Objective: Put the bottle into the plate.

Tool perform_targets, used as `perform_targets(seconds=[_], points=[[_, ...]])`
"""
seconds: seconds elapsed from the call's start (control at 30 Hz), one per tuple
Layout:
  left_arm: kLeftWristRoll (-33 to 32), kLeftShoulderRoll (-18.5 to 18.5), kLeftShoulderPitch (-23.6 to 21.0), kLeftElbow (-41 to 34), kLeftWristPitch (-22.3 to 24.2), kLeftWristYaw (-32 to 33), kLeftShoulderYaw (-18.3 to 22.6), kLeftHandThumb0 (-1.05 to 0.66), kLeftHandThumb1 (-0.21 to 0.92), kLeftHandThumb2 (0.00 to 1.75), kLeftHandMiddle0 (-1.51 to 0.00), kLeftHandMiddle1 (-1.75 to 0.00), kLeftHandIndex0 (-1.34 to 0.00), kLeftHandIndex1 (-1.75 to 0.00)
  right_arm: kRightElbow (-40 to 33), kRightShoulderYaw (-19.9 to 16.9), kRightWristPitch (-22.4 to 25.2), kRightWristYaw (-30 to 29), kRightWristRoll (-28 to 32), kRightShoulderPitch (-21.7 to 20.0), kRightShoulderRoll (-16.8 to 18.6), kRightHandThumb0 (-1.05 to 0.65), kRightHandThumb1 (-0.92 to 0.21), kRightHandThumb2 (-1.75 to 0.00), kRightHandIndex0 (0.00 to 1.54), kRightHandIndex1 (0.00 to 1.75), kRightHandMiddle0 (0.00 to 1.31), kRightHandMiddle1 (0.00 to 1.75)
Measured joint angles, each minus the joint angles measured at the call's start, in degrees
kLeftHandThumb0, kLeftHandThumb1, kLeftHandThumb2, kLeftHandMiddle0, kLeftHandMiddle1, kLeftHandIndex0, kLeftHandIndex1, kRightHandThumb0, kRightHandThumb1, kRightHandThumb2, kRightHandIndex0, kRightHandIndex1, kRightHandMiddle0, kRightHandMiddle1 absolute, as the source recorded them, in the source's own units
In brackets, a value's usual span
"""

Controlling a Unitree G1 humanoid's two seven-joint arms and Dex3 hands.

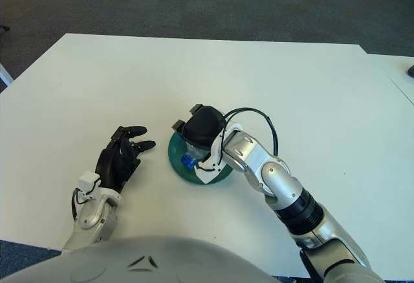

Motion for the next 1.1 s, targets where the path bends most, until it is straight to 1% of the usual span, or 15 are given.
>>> perform_targets(seconds=[0.3, 0.57, 0.7, 0.77, 0.8, 0.83, 0.87, 0.9, 0.93, 0.97, 1.0, 1.1], points=[[-0.6, 0.2, 0.8, -0.2, -0.9, -0.4, 0.6, -0.69, 0.92, 0.84, -0.49, -1.22, -0.29, -1.32, 1.6, -0.1, 2.1, -0.5, 0.0, 2.1, 1.5, -0.47, -0.36, -1.26, 1.24, 1.75, 0.58, 1.75], [-0.6, 0.2, 0.9, -0.2, -2.1, -0.6, 0.7, -0.66, 0.92, 0.86, -0.49, -1.15, -0.28, -1.31, 2.3, -0.1, 2.7, -1.3, 0.1, 2.9, 2.1, -0.47, -0.35, -1.27, 1.26, 1.75, 0.58, 1.75], [-0.6, 0.1, 0.9, -0.2, -2.1, -0.6, 0.7, -0.65, 0.92, 0.84, -0.50, -1.15, -0.29, -1.31, 2.3, -0.7, 3.3, -3.4, 1.4, 4.3, 2.9, -0.48, -0.33, -1.29, 1.28, 1.75, 0.60, 1.75], [-0.6, 0.0, 0.9, -0.2, -2.1, -0.6, 0.7, -0.65, 0.92, 0.83, -0.49, -1.15, -0.29, -1.31, 2.3, -1.2, 3.4, -4.6, 2.1, 5.0, 3.1, -0.49, -0.32, -1.32, 1.27, 1.75, 0.62, 1.75], [-0.6, 0.0, 1.0, -0.2, -2.1, -0.6, 0.7, -0.65, 0.92, 0.83, -0.49, -1.15, -0.29, -1.31, 2.3, -1.4, 3.3, -5.4, 2.2, 5.4, 3.1, -0.51, -0.27, -1.38, 1.26, 1.75, 0.66, 1.75], [-0.6, -0.1, 1.0, -0.2, -2.1, -0.6, 0.7, -0.65, 0.92, 0.83, -0.49, -1.15, -0.29, -1.30, 2.3, -1.5, 3.2, -6.2, 2.3, 5.6, 3.1, -0.52, -0.25, -1.41, 1.26, 1.75, 0.68, 1.75], [-0.7, -0.1, 1.1, -0.2, -2.1, -0.6, 0.7, -0.65, 0.92, 0.83, -0.49, -1.14, -0.28, -1.30, 2.3, -1.6, 3.1, -7.1, 2.3, 5.8, 3.1, -0.55, -0.20, -1.46, 1.25, 1.75, 0.72, 1.75], [-0.7, -0.1, 1.2, -0.2, -2.1, -0.6, 0.7, -0.66, 0.92, 0.84, -0.49, -1.13, -0.28, -1.29, 2.3, -1.8, 3.1, -7.8, 2.3, 5.9, 3.1, -0.67, -0.45, -1.24, 1.27, 1.75, 0.88, 1.75], [-0.7, -0.1, 1.3, -0.2, -2.1, -0.6, 0.6, -0.66, 0.92, 0.84, -0.49, -1.13, -0.28, -1.29, 2.3, -2.0, 3.0, -8.7, 2.4, 6.1, 3.1, -0.71, -0.54, -1.14, 1.28, 1.75, 0.94, 1.75], [-0.7, -0.1, 1.3, -0.2, -2.1, -0.6, 0.6, -0.66, 0.92, 0.83, -0.49, -1.12, -0.28, -1.29, 2.2, -2.2, 3.0, -9.3, 2.4, 6.2, 3.1, -0.81, -0.68, -1.03, 1.28, 1.75, 1.02, 1.75], [-0.8, -0.1, 1.3, -0.2, -2.1, -0.7, 0.6, -0.67, 0.92, 0.83, -0.49, -1.11, -0.28, -1.29, 2.2, -2.5, 3.0, -9.7, 2.7, 6.4, 3.1, -0.88, -0.77, -0.95, 1.28, 1.75, 1.07, 1.75], [-1.6, -0.1, 1.2, -0.2, -2.0, -1.0, 0.7, -0.67, 0.92, 0.82, -0.49, -1.10, -0.28, -1.28, 1.7, -3.3, 3.3, -10.1, 4.3, 7.7, 3.1, -0.99, -0.87, -0.89, 1.13, 1.75, 0.92, 1.75]])
